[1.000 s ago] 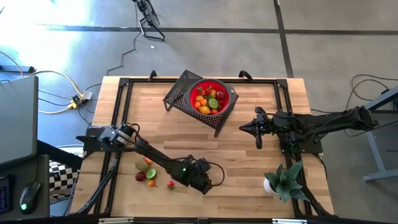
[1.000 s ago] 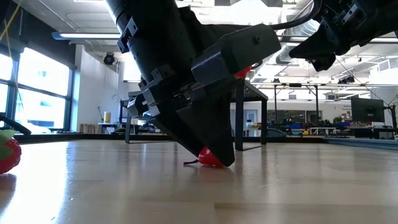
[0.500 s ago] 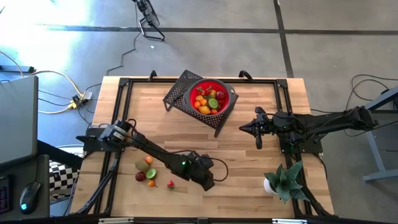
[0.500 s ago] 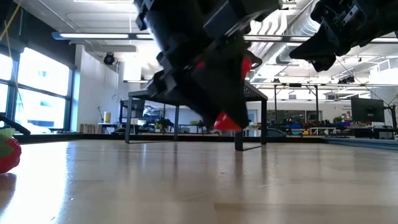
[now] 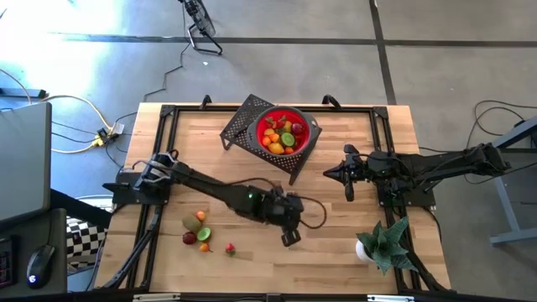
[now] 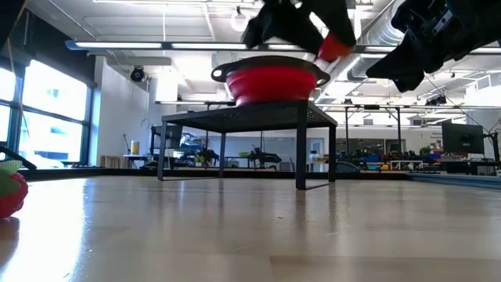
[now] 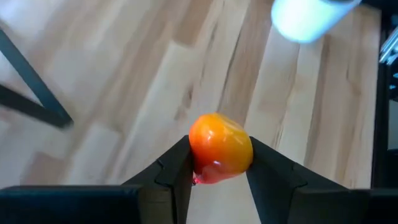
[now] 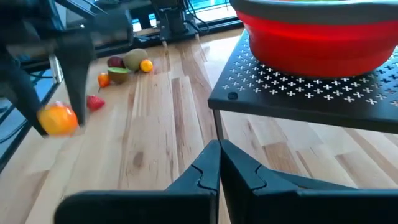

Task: Pick & Place Fruit
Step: Put the pear into the strainer bowl on the shelf

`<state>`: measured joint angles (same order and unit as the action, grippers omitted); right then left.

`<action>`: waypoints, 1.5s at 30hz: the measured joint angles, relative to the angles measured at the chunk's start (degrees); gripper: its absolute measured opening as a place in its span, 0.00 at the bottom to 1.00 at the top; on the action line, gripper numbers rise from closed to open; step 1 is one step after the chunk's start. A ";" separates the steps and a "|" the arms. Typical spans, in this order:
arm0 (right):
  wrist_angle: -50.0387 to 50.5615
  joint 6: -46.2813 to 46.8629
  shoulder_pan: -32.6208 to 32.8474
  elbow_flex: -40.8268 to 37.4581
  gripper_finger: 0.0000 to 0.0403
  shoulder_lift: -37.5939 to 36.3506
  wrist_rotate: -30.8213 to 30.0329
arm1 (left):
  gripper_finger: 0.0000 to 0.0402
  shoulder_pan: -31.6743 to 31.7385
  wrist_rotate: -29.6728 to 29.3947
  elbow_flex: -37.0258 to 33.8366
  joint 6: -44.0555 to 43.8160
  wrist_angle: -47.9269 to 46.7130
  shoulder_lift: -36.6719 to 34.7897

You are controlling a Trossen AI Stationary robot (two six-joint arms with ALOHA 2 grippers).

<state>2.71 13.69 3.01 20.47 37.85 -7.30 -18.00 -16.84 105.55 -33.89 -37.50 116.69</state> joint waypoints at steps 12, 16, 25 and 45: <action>0.60 0.00 0.00 0.00 0.01 0.00 0.01 | 0.32 5.94 -0.26 21.41 9.59 -17.94 -0.07; 0.60 0.00 0.00 0.00 0.01 0.00 0.01 | 0.32 8.36 -0.28 26.42 11.57 -20.55 -0.03; 0.59 -0.02 0.00 0.00 0.01 0.00 -0.01 | 0.32 16.46 -0.38 29.36 13.94 -23.01 0.01; 1.43 -1.92 0.00 0.00 0.01 0.00 -0.03 | 0.32 30.51 -0.44 27.66 7.64 -27.92 1.53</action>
<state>4.14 11.77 3.01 20.47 37.85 -7.33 12.52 -17.28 133.21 -26.24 -65.42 118.22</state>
